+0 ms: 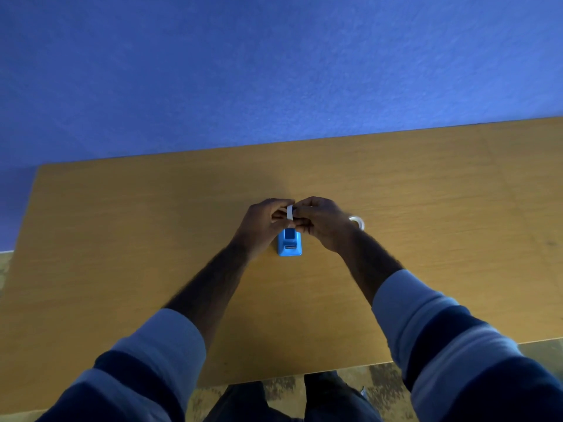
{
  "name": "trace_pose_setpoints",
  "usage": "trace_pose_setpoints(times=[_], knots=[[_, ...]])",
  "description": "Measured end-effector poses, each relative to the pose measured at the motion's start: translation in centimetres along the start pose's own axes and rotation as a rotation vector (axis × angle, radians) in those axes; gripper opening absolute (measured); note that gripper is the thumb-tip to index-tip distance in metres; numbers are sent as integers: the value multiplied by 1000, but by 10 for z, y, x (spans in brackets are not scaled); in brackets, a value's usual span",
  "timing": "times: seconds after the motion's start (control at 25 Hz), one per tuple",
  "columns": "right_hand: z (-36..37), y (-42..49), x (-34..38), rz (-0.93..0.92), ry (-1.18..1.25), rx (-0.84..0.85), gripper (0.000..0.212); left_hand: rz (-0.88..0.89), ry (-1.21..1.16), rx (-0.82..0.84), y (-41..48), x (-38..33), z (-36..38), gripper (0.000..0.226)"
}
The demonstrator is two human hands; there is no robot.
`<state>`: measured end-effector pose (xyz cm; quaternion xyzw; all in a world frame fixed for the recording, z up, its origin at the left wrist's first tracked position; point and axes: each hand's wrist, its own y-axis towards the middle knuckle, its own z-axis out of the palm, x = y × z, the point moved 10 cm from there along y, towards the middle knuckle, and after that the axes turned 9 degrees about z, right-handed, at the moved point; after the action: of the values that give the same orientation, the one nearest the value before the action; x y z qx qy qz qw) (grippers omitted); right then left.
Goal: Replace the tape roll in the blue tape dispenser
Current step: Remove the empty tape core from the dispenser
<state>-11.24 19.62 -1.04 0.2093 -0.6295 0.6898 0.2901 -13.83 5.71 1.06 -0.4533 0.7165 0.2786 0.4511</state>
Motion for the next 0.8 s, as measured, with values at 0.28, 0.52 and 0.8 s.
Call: trace_pose_setpoints(times=[0.28,0.52,0.8], knots=[[0,7,9,17,78,54,12,-18,-47,50,15,3,-3,50],[-11,13,15,-9,141,-12,14,36,194,13,43,10,-27,50],[-15,13,10,-3,123,-61,14,-7,441,82,95,25,-21,60]])
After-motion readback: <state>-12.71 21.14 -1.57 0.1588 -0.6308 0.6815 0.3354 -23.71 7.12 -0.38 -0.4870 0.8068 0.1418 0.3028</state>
